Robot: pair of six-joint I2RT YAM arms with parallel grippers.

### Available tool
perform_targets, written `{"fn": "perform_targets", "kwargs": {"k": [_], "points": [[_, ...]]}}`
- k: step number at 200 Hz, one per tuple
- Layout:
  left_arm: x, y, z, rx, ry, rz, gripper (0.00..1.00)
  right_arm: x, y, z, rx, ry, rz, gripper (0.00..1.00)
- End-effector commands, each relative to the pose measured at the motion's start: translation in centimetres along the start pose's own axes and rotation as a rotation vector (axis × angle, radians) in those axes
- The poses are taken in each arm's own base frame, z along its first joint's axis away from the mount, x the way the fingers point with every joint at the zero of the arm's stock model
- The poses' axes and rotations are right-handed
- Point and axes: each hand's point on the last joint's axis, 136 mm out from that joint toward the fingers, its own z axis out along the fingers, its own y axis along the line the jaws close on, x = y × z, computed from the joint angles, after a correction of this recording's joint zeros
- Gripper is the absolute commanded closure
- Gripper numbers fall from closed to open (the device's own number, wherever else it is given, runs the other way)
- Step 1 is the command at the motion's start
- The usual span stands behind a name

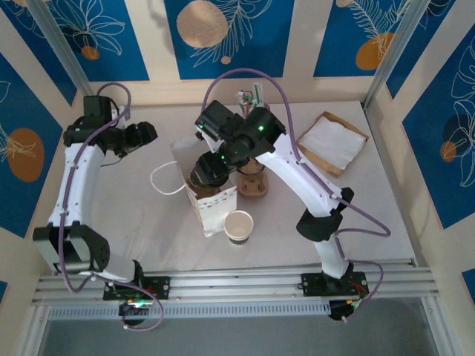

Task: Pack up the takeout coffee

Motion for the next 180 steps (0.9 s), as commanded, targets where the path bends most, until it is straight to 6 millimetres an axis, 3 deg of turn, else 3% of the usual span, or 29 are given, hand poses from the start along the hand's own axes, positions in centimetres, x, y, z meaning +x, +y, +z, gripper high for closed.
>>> {"fn": "perform_targets", "kwargs": {"k": [1,43,86,180], "points": [[-0.2,0.2,1.0,0.025,-0.003,-0.014,0.24,3.6,-1.6,0.0,0.102,0.140,-0.023,0.39],[0.3,0.8,2.8,0.032,0.032,-0.019,0.25,3.3,-1.4,-0.1,0.150,0.108,-0.077,0.39],[0.2,1.0,5.2,0.050,0.062,-0.034,0.25,3.6,-1.2,1.0,0.182,0.136,-0.104,0.39],[0.6,-1.3,9.0,0.122,0.117,0.015,0.26,4.4,-1.2,2.9,0.248,0.184,-0.149,0.39]]}}
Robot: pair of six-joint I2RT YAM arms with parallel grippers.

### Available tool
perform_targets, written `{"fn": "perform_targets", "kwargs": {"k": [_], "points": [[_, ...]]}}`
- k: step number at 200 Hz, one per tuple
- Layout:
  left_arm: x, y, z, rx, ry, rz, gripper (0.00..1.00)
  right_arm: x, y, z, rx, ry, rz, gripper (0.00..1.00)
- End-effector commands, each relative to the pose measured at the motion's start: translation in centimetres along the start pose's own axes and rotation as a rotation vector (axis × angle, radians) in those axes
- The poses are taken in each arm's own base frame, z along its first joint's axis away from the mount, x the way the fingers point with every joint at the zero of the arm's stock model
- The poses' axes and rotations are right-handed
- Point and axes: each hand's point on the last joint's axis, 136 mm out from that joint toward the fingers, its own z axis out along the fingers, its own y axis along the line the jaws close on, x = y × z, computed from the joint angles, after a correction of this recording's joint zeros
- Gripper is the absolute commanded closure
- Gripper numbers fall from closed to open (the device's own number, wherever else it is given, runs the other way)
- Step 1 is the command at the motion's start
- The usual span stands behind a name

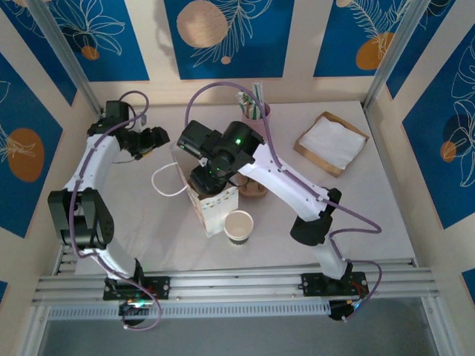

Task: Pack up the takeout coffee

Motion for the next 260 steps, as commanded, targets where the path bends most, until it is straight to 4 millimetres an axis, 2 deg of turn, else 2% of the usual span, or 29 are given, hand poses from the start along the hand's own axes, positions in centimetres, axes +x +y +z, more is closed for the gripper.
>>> {"fn": "perform_targets", "kwargs": {"k": [1,71,168,215,239,260], "points": [[-0.4,-1.7,0.5,0.062,-0.006,0.029,0.25,3.4,-1.4,0.5,0.080,0.154,-0.053,0.39],[0.6,-3.0,1.2,0.112,0.007,0.059,0.25,4.6,-0.9,1.5,0.048,0.225,-0.026,0.39],[2.8,-4.3,1.7,0.146,0.040,0.103,0.25,6.8,-0.5,1.0,-0.031,0.310,0.053,0.39],[3.7,-4.9,2.5,0.164,0.057,0.119,0.25,7.2,-1.0,1.1,-0.043,0.339,0.101,0.40],[3.6,-4.7,3.2,0.155,0.067,0.102,0.26,6.9,-1.8,1.0,-0.032,0.327,0.119,0.40],[4.0,-4.8,2.9,0.165,0.058,0.080,0.27,6.3,-2.8,0.7,-0.021,0.303,0.144,0.40]]}}
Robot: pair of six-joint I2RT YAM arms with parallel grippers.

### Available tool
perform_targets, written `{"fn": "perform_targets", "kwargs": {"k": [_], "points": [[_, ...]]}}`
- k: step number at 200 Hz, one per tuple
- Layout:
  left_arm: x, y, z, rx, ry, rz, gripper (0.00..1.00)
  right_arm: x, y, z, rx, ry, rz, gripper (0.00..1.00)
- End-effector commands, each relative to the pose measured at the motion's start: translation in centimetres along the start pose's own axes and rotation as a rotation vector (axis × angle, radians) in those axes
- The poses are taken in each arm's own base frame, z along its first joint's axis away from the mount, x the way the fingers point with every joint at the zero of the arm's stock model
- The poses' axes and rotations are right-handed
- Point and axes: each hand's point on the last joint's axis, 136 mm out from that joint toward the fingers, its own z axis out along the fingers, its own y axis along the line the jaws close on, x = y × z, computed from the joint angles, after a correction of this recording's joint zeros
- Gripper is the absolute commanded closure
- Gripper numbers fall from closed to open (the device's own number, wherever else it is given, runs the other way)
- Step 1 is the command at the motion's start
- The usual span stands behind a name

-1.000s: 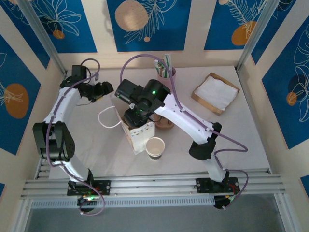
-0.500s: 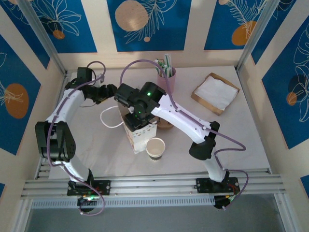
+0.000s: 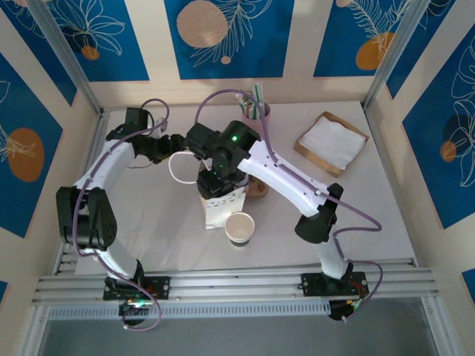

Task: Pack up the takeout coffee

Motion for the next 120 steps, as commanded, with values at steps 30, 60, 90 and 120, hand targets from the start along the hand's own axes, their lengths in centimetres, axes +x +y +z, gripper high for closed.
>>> {"fn": "perform_targets", "kwargs": {"k": [30,60,90,120], "points": [[0.7,-0.7,-2.7,0.021,-0.086,-0.044,0.28,2.9,-3.1,-1.9,0.050,0.098,0.063,0.40],[0.9,0.6,-7.0,0.060,-0.179,-0.165,0.28,2.9,-3.1,-1.8,0.050,0.102,0.062,0.40],[1.2,-1.7,-12.1,0.190,-0.248,-0.159,0.26,2.9,-3.0,-1.6,0.051,0.107,0.057,0.40],[2.2,-4.7,-14.7,0.311,-0.250,-0.130,0.25,2.9,-2.9,-1.5,0.048,0.109,0.057,0.40]]}}
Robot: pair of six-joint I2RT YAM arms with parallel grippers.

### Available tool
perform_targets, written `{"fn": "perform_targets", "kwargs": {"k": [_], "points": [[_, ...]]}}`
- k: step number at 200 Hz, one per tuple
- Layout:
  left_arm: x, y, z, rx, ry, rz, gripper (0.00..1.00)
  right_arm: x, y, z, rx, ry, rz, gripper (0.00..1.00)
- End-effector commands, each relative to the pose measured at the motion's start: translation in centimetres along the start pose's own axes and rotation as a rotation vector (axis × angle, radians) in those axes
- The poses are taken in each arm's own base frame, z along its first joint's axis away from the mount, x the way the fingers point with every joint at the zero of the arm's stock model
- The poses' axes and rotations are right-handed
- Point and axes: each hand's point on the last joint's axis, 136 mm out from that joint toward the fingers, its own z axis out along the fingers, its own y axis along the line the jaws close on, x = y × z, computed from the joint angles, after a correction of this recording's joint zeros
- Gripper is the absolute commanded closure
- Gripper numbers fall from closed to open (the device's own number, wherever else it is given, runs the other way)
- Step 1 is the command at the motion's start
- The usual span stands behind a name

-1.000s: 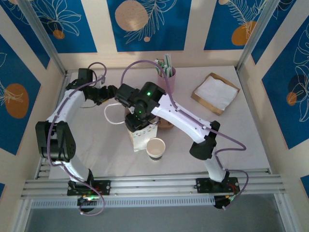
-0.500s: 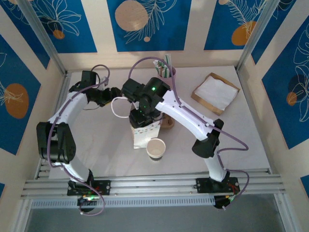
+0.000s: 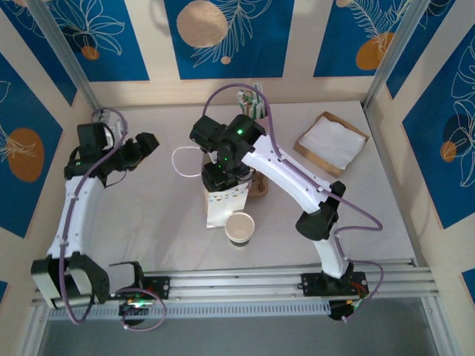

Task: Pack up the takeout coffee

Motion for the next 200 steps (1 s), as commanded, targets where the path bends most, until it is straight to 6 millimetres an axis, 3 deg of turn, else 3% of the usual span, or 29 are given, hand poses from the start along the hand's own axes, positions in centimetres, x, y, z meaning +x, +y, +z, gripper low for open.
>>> {"fn": "perform_targets", "kwargs": {"k": [1,33,75,100,124,175,200], "points": [[1.1,-3.3,-1.4,0.152,0.052,-0.020,0.24,3.6,-1.3,-1.5,0.039,0.114,0.001,0.40],[1.6,-7.3,-2.5,0.394,0.089,-0.033,0.24,3.7,-1.1,-1.4,0.039,0.116,-0.001,0.40],[4.0,-8.3,-1.5,0.447,0.200,-0.005,0.31,3.7,-1.1,-1.4,0.037,0.117,0.003,0.40],[5.8,-8.3,-0.7,0.414,0.247,0.025,0.43,3.7,-1.1,-1.5,0.037,0.116,0.003,0.40],[6.3,-8.5,-0.7,0.416,0.254,0.032,0.56,3.8,-1.1,-1.5,0.038,0.118,0.003,0.40],[7.2,-8.7,-1.1,0.410,0.256,0.035,0.96,3.8,-1.1,-1.6,0.038,0.117,0.003,0.40],[7.7,-8.7,-1.9,0.392,0.246,0.040,1.00,3.9,-1.1,-1.7,0.036,0.115,0.007,0.40]]}}
